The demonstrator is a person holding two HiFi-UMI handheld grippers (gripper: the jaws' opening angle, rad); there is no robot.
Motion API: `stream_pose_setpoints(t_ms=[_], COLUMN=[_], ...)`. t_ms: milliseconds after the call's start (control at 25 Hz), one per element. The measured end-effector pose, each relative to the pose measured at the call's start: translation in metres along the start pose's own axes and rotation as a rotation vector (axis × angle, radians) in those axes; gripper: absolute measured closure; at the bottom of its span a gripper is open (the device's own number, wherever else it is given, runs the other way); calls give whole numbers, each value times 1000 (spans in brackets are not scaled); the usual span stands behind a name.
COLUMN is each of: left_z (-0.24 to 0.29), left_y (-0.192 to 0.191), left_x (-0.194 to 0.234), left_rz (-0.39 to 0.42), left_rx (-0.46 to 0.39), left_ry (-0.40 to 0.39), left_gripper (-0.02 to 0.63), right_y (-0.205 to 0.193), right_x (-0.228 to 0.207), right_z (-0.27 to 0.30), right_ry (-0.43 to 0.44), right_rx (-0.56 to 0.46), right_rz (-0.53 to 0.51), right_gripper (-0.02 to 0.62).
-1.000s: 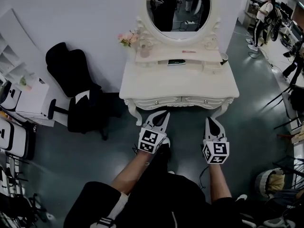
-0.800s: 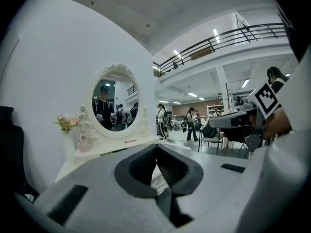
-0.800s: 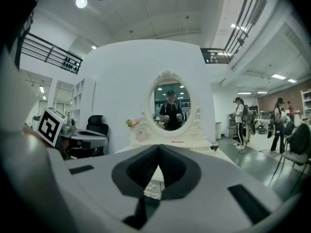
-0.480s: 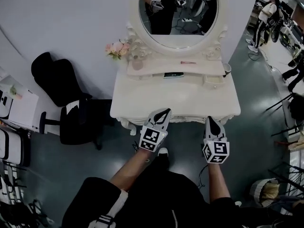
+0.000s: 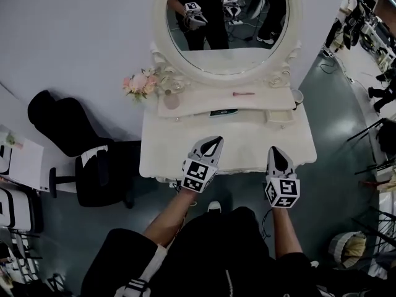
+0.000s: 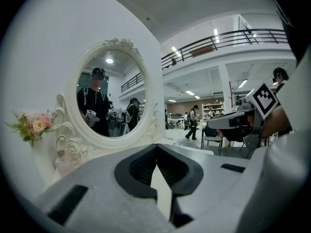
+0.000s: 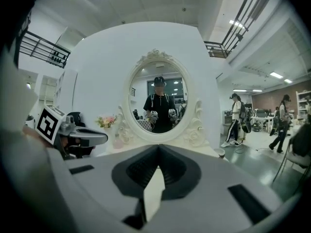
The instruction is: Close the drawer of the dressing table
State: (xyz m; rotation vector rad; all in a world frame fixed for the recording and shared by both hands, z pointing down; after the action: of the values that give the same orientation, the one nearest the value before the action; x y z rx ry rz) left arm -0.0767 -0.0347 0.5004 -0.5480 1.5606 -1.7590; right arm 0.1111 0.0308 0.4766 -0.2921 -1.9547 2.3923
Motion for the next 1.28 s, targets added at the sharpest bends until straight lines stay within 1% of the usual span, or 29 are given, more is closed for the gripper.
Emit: stream_pose_setpoints(t_ms=[280, 600, 800, 920, 1080, 1280], left_z=[42, 102, 136, 153, 167, 176], left_y=[0, 9, 10, 12, 14, 14], left_x=[17, 44, 59, 67, 74, 82], left_rz=[-22, -30, -44, -52, -72, -82], left_rx=[14, 23, 44, 52, 50, 61], left_ry=[-18, 19, 72, 114, 181, 212], left_gripper=[598, 598, 598, 598, 598, 598], right_y=[2, 19, 28, 35, 44, 51], right_x=[-26, -66, -90, -101, -108, -107], right_z=[40, 105, 149, 173, 199, 223], right_ry=[-12, 23, 80, 129, 208, 257], right_rx=[16, 1, 11, 12, 15, 17], right_rz=[14, 3, -2, -13, -56, -72], right_gripper=[594, 594, 594, 594, 594, 594])
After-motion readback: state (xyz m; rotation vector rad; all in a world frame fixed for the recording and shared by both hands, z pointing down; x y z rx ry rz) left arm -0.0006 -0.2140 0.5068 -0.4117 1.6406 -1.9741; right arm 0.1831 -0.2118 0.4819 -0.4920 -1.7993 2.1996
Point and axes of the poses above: the fingertips, and each gripper's own axes: z forward along the fingers, x to its left, y out of its top, the point moved 2 cm from there along -z, backward along the fingers, and after that the axes turned 5 degrees about z, right-handed, at the moved point
